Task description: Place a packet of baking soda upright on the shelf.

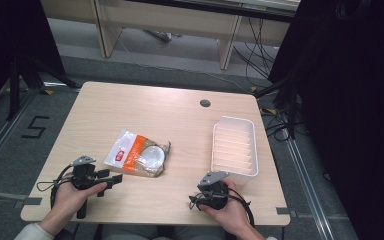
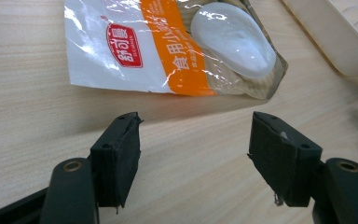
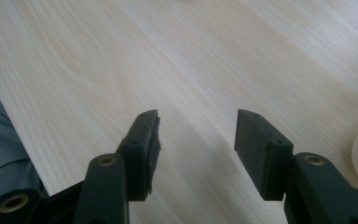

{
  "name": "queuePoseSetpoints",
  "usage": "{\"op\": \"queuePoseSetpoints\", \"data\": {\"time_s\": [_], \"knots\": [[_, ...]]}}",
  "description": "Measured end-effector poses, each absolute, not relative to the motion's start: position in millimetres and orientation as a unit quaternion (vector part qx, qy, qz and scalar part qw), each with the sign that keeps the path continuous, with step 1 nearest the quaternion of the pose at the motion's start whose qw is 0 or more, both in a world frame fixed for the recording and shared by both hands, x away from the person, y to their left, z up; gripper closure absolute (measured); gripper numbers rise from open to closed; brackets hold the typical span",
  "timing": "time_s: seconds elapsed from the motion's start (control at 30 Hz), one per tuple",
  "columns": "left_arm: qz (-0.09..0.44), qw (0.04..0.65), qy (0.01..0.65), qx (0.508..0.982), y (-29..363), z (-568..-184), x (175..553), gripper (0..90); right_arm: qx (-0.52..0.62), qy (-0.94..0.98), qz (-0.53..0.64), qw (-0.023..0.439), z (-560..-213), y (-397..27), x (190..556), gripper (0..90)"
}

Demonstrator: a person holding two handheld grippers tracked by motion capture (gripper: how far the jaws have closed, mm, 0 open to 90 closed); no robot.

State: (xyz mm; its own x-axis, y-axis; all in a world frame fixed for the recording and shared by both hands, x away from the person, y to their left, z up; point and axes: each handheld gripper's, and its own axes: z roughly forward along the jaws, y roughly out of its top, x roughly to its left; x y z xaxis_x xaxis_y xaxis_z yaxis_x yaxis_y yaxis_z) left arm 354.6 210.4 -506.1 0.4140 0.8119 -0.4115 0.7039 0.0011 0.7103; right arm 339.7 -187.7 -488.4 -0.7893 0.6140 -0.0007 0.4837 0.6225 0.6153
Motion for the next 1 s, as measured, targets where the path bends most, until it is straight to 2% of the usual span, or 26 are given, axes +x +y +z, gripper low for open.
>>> {"op": "queuePoseSetpoints", "data": {"time_s": [0.67,1.0], "knots": [[0.055,0.443,0.603,0.661,213.4,-517.7,396.4,31.9,0.315,0.893,0.303,0.102,-488.8,-184.9,338.2,49.8],[0.044,0.461,0.607,0.646,209.9,-519.8,409.3,37.4,0.315,0.890,0.310,0.108,-491.3,-183.3,338.1,49.6]]}}
